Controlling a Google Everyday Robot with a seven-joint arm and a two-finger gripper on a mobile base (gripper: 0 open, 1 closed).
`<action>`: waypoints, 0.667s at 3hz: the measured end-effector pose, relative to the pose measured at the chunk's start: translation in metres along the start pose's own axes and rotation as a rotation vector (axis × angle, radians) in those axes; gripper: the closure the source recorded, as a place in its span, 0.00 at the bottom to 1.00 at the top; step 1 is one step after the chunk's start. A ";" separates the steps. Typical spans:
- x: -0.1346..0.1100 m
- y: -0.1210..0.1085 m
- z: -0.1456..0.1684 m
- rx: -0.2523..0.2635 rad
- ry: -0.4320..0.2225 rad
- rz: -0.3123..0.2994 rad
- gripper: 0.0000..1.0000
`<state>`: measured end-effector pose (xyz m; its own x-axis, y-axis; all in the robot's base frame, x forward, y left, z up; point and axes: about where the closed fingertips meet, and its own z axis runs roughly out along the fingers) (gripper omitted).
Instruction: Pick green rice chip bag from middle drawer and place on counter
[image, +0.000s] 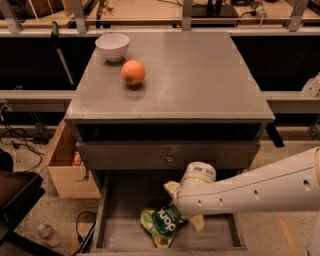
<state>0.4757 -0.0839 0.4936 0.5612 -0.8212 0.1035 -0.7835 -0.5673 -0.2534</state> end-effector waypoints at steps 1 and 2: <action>0.000 0.000 0.000 0.001 -0.001 0.000 0.00; -0.013 -0.003 0.026 0.020 -0.050 -0.050 0.00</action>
Offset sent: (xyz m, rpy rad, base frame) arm 0.0054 0.0447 -0.0836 0.1149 0.0260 0.1990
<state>0.4776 -0.0696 0.4683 0.6126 -0.7874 0.0690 -0.7488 -0.6061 -0.2681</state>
